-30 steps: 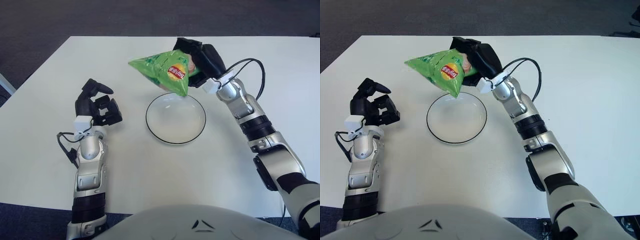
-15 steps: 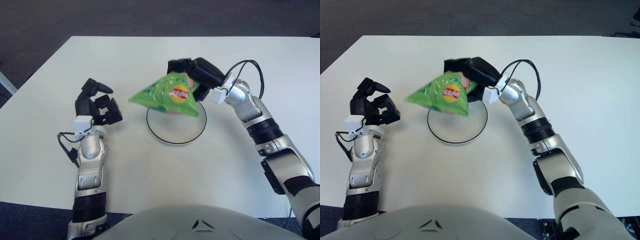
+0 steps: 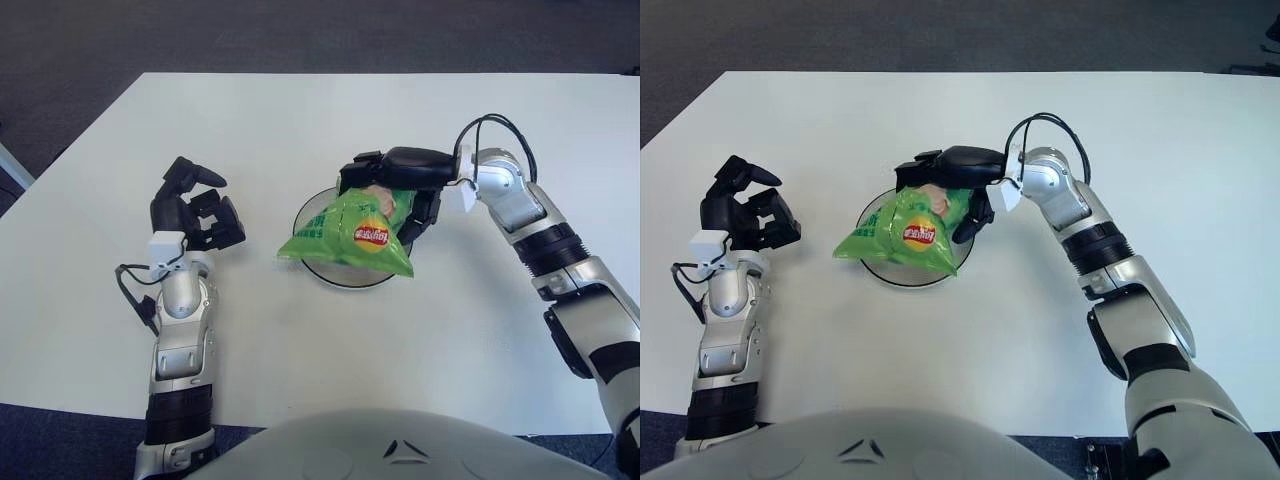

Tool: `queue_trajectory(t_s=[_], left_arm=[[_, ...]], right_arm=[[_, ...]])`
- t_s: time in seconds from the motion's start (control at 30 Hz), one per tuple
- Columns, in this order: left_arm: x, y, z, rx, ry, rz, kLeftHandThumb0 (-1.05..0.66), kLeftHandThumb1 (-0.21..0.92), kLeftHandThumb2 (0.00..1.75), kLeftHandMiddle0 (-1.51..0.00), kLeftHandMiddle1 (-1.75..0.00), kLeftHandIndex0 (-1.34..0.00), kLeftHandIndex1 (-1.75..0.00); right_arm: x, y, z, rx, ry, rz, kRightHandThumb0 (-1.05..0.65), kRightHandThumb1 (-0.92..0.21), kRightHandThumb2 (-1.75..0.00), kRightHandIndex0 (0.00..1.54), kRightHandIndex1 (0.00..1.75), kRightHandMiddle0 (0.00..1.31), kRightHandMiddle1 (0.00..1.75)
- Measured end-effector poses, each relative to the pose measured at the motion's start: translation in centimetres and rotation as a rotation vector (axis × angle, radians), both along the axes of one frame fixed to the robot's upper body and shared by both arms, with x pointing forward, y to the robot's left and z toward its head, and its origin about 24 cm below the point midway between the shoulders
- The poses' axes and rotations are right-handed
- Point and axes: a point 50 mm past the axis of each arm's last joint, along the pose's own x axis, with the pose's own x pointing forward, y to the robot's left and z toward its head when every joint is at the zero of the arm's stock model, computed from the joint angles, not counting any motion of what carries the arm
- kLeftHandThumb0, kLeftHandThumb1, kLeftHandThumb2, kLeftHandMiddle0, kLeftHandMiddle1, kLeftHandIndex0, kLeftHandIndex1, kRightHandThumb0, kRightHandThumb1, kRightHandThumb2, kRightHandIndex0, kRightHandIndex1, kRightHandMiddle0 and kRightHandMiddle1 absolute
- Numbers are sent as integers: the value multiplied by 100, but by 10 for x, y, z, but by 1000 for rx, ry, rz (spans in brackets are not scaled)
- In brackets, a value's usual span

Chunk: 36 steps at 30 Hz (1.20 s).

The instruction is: Put the snack into the plate.

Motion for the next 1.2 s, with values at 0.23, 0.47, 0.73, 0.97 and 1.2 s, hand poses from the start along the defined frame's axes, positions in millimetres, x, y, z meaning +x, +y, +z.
queue_trajectory(t_s=[0.23,0.47,0.73,0.97,1.2], left_arm=[[0,0,0,0,2,2,-55,15,152,-135,-175,-75,-175],[0,-1,-1,1,7,-5,-54,17,150,-135,-175,-74,-175],[0,-1,-1,1,11,-7,-54,17,149,-135,-175,-74,-175],[0,-1,-1,8,15,-2,-54,18,149,-135,-175,-73,-175],[0,-1,-1,13,16,6,-53,19,148,-135,-175,-72,-175]], right_arm=[[2,-1,0,-55,-21,46,-99,-60,-55,0,0,0,41],[4,-3,0,-121,-28,97,-98,-60,-49,0,0,0,18],[9,-11,6,-180,25,145,-97,-59,-47,0,0,0,4],[23,-33,29,-230,146,123,-99,-59,-47,0,0,0,0],[39,-48,49,-167,226,23,-103,-62,-48,0,0,0,0]])
